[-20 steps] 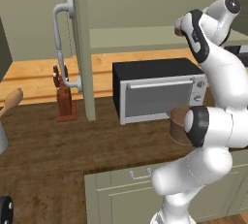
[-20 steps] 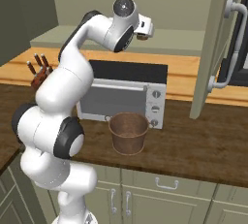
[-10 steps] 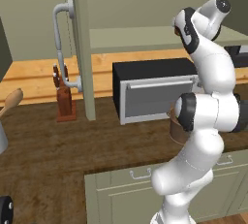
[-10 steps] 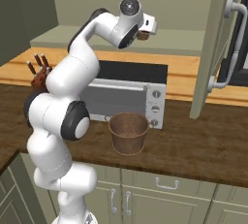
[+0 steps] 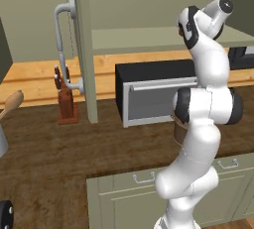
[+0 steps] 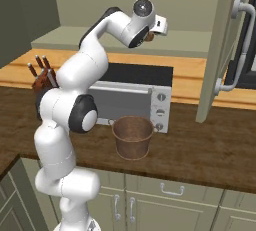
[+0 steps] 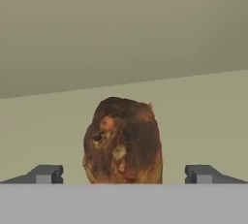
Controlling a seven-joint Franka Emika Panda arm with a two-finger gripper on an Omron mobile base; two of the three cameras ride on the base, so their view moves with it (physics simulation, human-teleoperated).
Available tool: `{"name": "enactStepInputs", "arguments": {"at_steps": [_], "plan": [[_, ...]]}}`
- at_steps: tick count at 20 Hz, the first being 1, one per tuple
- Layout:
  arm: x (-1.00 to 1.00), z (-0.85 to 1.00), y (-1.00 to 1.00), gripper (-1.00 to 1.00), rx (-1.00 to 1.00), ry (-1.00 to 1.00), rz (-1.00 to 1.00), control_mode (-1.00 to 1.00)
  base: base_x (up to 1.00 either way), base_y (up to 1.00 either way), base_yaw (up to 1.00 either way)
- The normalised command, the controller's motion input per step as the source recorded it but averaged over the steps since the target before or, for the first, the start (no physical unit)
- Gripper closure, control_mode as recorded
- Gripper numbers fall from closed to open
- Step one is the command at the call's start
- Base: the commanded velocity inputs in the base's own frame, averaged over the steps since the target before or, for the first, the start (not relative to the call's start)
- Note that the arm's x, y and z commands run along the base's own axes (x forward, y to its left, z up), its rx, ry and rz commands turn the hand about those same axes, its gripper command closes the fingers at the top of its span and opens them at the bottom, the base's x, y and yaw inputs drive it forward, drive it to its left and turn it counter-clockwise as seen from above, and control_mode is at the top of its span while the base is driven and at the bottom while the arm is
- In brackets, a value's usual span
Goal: Open the cabinet, pick up the bread from the cabinet and place it in the basket. Then move the basket to the dining counter.
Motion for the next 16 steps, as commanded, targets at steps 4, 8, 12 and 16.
{"name": "enactStepInputs", "arguments": {"at_steps": [4, 8, 12, 16], "plan": [[0.23, -0.12, -0.07, -1.00, 0.00, 0.00, 0.00, -1.00, 0.00, 0.00, 0.00], [0.28, -0.11, 0.00, -1.00, 0.00, 0.00, 0.00, -1.00, 0.00, 0.00, 0.00], [0.19, -0.11, 0.00, -1.00, 0.00, 0.00, 0.00, -1.00, 0.00, 0.00, 0.00], [0.15, -0.13, 0.00, -1.00, 0.00, 0.00, 0.00, -1.00, 0.00, 0.00, 0.00]]}}
